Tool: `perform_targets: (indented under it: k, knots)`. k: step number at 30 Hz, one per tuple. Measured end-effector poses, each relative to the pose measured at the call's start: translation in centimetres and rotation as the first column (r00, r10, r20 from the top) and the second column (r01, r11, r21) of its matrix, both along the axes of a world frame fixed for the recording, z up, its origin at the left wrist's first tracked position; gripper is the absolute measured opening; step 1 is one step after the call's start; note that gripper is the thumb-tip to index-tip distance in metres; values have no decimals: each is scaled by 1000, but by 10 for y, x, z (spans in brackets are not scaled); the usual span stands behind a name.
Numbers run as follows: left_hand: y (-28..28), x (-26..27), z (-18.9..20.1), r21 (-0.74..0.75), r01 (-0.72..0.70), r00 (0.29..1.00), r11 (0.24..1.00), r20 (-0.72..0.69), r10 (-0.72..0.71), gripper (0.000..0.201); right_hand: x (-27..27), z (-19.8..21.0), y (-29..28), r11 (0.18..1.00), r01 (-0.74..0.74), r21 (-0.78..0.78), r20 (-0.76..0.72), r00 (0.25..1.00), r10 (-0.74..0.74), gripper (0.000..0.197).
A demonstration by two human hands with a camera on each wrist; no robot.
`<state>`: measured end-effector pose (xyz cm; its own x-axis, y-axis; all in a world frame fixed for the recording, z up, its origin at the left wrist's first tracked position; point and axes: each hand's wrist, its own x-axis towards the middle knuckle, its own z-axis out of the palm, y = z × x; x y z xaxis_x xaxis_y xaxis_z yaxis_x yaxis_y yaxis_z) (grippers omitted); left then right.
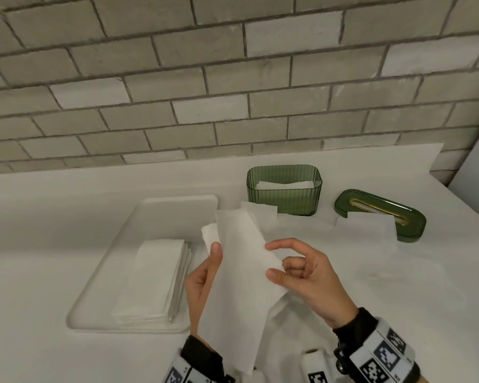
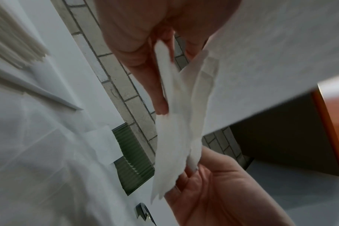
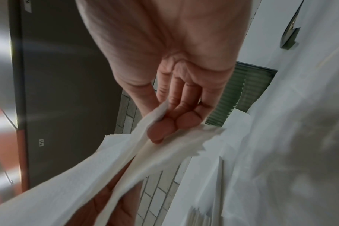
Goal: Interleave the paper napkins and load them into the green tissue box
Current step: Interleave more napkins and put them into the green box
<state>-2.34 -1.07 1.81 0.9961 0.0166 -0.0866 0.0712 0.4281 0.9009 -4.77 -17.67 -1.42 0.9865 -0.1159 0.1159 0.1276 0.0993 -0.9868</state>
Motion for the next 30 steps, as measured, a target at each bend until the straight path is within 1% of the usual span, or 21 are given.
perform_targets:
  k: [3, 5, 7, 9, 11, 13, 14, 16, 17, 18, 20, 21, 23, 25, 26, 27, 29, 30]
  knots:
    - [-3, -4, 9, 68, -53, 995, 996, 86, 47, 66, -3, -5, 1, 1000, -5, 0, -13, 1000, 5, 31]
    - [-1, -2, 7, 83, -82, 994, 993, 81, 75, 68, -4, -9, 2, 1000, -6, 11, -18, 1000, 6, 28]
    - [2, -1, 5, 99, -95, 993, 991, 81, 87, 65, -3, -13, 2, 1000, 12, 27, -28, 1000, -11, 27]
    - [3, 0, 3, 107, -104, 991, 989, 98, 93, 62, -2, -18, 2, 1000, 24, 17, -34, 999, -23, 37]
    - [4, 0, 3, 125, -103, 991, 987, 95, 91, 66, -1, -21, 2, 999, 28, 17, -42, 999, -28, 46]
    - [3, -3, 7, 133, -56, 993, 990, 111, 41, 69, -1, -21, 1, 999, 41, 28, -49, 998, -39, 46]
    - [3, -3, 7, 141, -52, 992, 989, 125, 34, 64, -1, -20, 2, 998, 44, 35, -54, 998, -42, 44]
    - [2, -1, 3, 135, -65, 989, 989, 144, 45, 48, -2, -19, 3, 998, 39, 56, -62, 997, -35, 42]
    - [3, 0, 1, 139, -75, 987, 987, 153, 54, 44, -3, -18, 5, 997, 39, 66, -71, 997, -34, 39]
    - [4, 2, -2, 145, -80, 985, 986, 161, 56, 46, -3, -18, 5, 997, 43, 67, -82, 996, -37, 36]
    - [5, 4, -7, 150, -83, 987, 985, 149, 60, 52, -4, -18, 4, 999, 45, 26, -81, 996, -43, 30]
    - [6, 5, -8, 141, -86, 987, 986, 144, 65, 48, -5, -16, 3, 999, 38, -21, -61, 997, -39, 27]
    - [11, 9, -13, 132, -109, 987, 985, 130, 92, 27, -7, -7, -2, 991, 35, -131, 16, 999, -33, 17]
    - [15, 11, -16, 145, -145, 985, 979, 115, 128, 19, -8, 9, -11, 975, 48, -217, 113, 993, -24, 10]
    - [16, 12, -15, 151, -168, 980, 974, 133, 148, 14, -9, 20, -15, 971, 26, -236, 145, 989, 9, 11]
    - [16, 11, -14, 157, -182, 974, 971, 164, 156, 19, -9, 31, -19, 973, -22, -229, 155, 986, 59, 13]
    - [14, 9, -9, 165, -152, 963, 975, 249, 108, 46, -6, 48, -26, 978, -123, -166, 150, 978, 148, 18]
    - [13, 7, -7, 168, -131, 953, 977, 295, 77, 55, -2, 55, -28, 979, -140, -148, 148, 976, 162, 18]
